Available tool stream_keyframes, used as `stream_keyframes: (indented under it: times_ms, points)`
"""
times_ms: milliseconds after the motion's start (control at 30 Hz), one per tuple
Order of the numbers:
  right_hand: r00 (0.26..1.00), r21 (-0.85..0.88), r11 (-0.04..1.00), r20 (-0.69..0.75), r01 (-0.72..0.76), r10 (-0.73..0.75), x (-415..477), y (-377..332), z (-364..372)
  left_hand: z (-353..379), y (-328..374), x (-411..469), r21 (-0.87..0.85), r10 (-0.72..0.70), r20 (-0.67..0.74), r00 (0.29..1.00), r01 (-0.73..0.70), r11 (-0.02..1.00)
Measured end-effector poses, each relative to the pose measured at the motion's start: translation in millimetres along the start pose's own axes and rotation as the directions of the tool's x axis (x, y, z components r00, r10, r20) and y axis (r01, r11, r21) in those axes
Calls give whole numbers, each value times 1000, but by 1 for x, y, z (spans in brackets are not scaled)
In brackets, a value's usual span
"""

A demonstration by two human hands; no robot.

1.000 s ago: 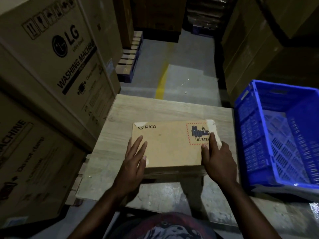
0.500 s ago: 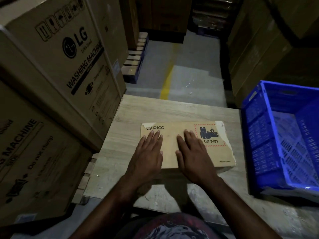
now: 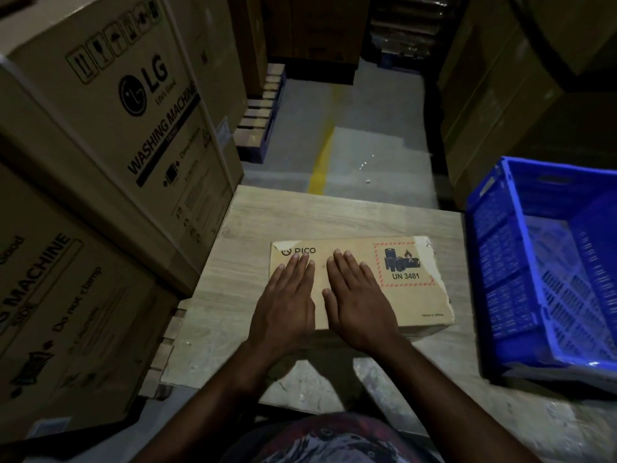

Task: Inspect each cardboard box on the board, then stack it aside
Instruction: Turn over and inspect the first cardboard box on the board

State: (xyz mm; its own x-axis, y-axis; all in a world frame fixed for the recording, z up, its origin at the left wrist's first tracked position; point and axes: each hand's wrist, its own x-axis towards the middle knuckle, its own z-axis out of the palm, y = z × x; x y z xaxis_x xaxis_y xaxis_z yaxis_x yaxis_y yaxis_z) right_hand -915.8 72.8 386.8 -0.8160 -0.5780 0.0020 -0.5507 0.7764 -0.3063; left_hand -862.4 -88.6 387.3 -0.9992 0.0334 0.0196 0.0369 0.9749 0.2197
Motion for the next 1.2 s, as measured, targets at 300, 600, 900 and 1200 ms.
stream_keyframes:
  times_ms: [300,600,900,1200]
  points:
    - [992,70,991,-52,-114,118,-12,42,-18,3,35,17,-121,-11,8,1000,11,993]
    - [988,-32,990,-66,-139,136,-15,46,-8,12,43,24,-59,-2,41,999,5,998]
    - [951,112,960,-149,-255,270,-19,84,-39,6,81,46,-44,77,81,994,-73,996]
    - [934,114,941,-126,-320,333,-19,97,-40,13,83,56,-34,110,100,989,-107,994]
